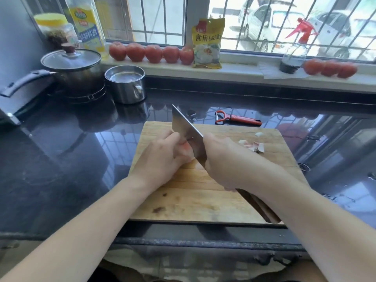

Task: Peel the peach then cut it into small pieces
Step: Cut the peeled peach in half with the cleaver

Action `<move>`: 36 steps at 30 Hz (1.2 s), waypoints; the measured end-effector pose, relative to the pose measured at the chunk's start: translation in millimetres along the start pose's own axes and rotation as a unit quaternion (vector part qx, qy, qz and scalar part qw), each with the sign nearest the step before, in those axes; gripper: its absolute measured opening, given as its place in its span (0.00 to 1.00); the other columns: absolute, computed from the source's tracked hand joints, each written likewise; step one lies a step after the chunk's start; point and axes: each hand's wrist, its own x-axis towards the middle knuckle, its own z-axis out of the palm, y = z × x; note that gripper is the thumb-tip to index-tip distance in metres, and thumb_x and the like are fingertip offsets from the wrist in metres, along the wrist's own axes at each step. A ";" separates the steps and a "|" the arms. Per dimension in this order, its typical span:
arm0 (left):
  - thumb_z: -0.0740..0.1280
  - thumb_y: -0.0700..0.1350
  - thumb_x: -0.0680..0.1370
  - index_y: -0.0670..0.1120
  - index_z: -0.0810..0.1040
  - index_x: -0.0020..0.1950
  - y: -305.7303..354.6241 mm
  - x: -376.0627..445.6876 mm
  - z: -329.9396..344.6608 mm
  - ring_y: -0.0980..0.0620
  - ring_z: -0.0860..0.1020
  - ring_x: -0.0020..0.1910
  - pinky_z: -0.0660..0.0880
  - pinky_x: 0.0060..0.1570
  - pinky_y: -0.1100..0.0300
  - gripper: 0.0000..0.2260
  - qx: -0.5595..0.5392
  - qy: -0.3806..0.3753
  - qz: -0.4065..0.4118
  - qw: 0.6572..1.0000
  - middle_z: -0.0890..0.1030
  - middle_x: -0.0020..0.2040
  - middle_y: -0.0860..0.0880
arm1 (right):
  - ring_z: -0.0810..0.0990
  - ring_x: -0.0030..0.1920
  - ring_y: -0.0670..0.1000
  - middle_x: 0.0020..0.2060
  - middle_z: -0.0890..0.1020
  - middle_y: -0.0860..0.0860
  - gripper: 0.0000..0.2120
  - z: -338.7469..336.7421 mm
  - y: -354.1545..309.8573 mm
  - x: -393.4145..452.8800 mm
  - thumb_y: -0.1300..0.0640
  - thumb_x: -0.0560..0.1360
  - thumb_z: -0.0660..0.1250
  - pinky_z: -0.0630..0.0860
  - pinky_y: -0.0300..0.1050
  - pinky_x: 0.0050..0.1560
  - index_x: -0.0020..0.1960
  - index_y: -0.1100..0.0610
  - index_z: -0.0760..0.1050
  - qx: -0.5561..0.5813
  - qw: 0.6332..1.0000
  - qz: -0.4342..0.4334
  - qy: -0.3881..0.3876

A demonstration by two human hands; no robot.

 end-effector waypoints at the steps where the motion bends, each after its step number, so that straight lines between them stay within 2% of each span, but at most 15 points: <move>1: 0.75 0.51 0.76 0.51 0.79 0.52 1.3 -2.9 0.1 0.56 0.73 0.48 0.76 0.52 0.52 0.09 -0.010 -0.005 0.004 1.000 0.73 0.49 0.61 | 0.77 0.35 0.56 0.42 0.75 0.54 0.19 -0.3 0.2 -2.1 0.68 0.75 0.65 0.81 0.55 0.32 0.61 0.53 0.65 -0.015 1.000 0.000 -0.004; 4: 0.75 0.50 0.76 0.54 0.79 0.54 5.8 -14.6 1.2 0.59 0.73 0.51 0.73 0.53 0.60 0.10 -0.034 -0.022 0.016 0.999 0.74 0.51 0.63 | 0.70 0.33 0.53 0.39 0.73 0.53 0.22 1.4 2.2 -9.5 0.69 0.72 0.70 0.69 0.47 0.24 0.57 0.55 0.64 -0.065 0.997 0.014 -0.023; 8: 0.76 0.48 0.76 0.52 0.77 0.51 -0.2 -9.5 5.9 0.58 0.71 0.47 0.68 0.44 0.62 0.10 -0.008 -0.001 0.011 1.000 0.72 0.47 0.64 | 0.79 0.34 0.55 0.38 0.70 0.53 0.17 6.2 1.7 0.8 0.69 0.74 0.66 0.75 0.46 0.23 0.54 0.54 0.63 -0.044 0.999 0.010 -0.009; 10: 0.76 0.49 0.76 0.53 0.75 0.49 -1.4 -4.5 5.3 0.60 0.69 0.44 0.66 0.41 0.68 0.11 0.001 0.003 -0.003 1.000 0.71 0.45 0.65 | 0.78 0.31 0.56 0.38 0.68 0.53 0.18 5.2 -0.3 6.0 0.70 0.75 0.65 0.80 0.48 0.27 0.54 0.53 0.61 -0.026 0.999 0.023 -0.014; 12: 0.76 0.49 0.76 0.54 0.73 0.48 -0.9 -2.9 4.2 0.61 0.68 0.43 0.66 0.42 0.70 0.11 -0.005 0.006 0.000 1.000 0.70 0.45 0.65 | 0.76 0.30 0.54 0.37 0.65 0.53 0.17 6.7 -0.3 4.6 0.69 0.76 0.64 0.80 0.48 0.27 0.54 0.52 0.60 -0.003 1.000 0.030 -0.010; 14: 0.76 0.49 0.76 0.54 0.74 0.48 0.6 -4.6 5.6 0.59 0.71 0.44 0.68 0.43 0.69 0.10 -0.006 0.010 -0.002 1.000 0.71 0.45 0.63 | 0.72 0.31 0.50 0.36 0.61 0.51 0.12 10.8 1.6 -2.0 0.66 0.78 0.60 0.72 0.44 0.25 0.51 0.51 0.61 0.004 1.000 0.015 0.019; 17: 0.73 0.50 0.79 0.52 0.79 0.51 7.5 -7.7 3.0 0.57 0.74 0.49 0.75 0.52 0.58 0.05 -0.029 0.018 -0.013 0.999 0.75 0.49 0.59 | 0.73 0.34 0.49 0.38 0.69 0.50 0.07 13.6 4.8 -11.2 0.62 0.80 0.59 0.67 0.45 0.27 0.50 0.52 0.62 0.002 0.999 -0.015 0.043; 20: 0.71 0.49 0.81 0.53 0.80 0.52 20.1 3.4 -17.2 0.50 0.78 0.52 0.78 0.55 0.49 0.02 -0.045 0.084 0.045 0.994 0.77 0.50 0.54 | 0.72 0.36 0.49 0.40 0.73 0.49 0.05 -4.8 8.2 -17.3 0.59 0.80 0.59 0.66 0.46 0.32 0.49 0.50 0.63 -0.013 0.995 -0.035 0.094; 22: 0.72 0.46 0.81 0.47 0.81 0.50 21.7 8.9 -23.9 0.47 0.78 0.49 0.78 0.53 0.50 0.04 -0.023 0.107 0.076 0.991 0.78 0.48 0.51 | 0.73 0.37 0.49 0.40 0.74 0.50 0.05 -15.2 9.4 -20.3 0.59 0.80 0.58 0.67 0.45 0.30 0.51 0.50 0.63 -0.018 0.990 -0.044 0.131; 24: 0.74 0.45 0.78 0.46 0.81 0.49 14.8 3.5 -14.0 0.46 0.79 0.48 0.76 0.51 0.54 0.04 -0.011 0.068 0.057 0.996 0.77 0.47 0.54 | 0.75 0.35 0.50 0.38 0.73 0.51 0.07 -10.7 3.8 -20.9 0.61 0.80 0.59 0.69 0.45 0.26 0.53 0.52 0.64 -0.027 0.995 -0.031 0.091; 26: 0.76 0.46 0.76 0.49 0.81 0.54 6.7 -12.8 3.5 0.48 0.79 0.50 0.75 0.51 0.55 0.09 -0.023 0.002 0.012 1.000 0.77 0.50 0.57 | 0.77 0.36 0.52 0.37 0.69 0.51 0.10 8.0 -0.3 -18.2 0.65 0.78 0.59 0.72 0.45 0.26 0.54 0.52 0.64 -0.014 0.999 -0.015 0.037; 27: 0.76 0.46 0.75 0.50 0.81 0.56 3.3 -15.5 7.5 0.50 0.78 0.51 0.75 0.52 0.55 0.11 -0.025 -0.005 0.002 1.000 0.76 0.51 0.57 | 0.77 0.37 0.52 0.37 0.67 0.50 0.10 14.0 -1.0 -14.5 0.65 0.77 0.59 0.71 0.45 0.27 0.54 0.52 0.64 -0.009 0.999 -0.012 0.035; 31: 0.76 0.47 0.76 0.50 0.79 0.54 0.5 -9.5 4.8 0.57 0.73 0.48 0.70 0.46 0.63 0.10 -0.004 0.008 0.014 1.000 0.73 0.49 0.60 | 0.79 0.24 0.51 0.39 0.73 0.53 0.07 9.0 0.4 -7.3 0.63 0.79 0.57 0.73 0.42 0.19 0.50 0.53 0.62 0.026 0.999 -0.008 0.027; 34: 0.73 0.49 0.77 0.53 0.79 0.52 9.9 -11.3 1.3 0.57 0.74 0.49 0.72 0.48 0.58 0.06 -0.005 0.028 0.016 0.999 0.73 0.48 0.62 | 0.81 0.31 0.52 0.40 0.74 0.51 0.07 4.0 4.2 -10.9 0.62 0.79 0.58 0.82 0.52 0.31 0.51 0.51 0.64 -0.003 0.999 -0.025 0.031; 36: 0.72 0.49 0.78 0.54 0.78 0.49 19.6 -3.4 -8.3 0.54 0.76 0.49 0.75 0.52 0.54 0.04 -0.015 0.065 0.033 0.997 0.74 0.47 0.61 | 0.78 0.36 0.51 0.40 0.75 0.50 0.08 -6.5 5.2 -15.9 0.61 0.80 0.59 0.77 0.52 0.32 0.48 0.49 0.63 -0.015 0.998 -0.032 0.060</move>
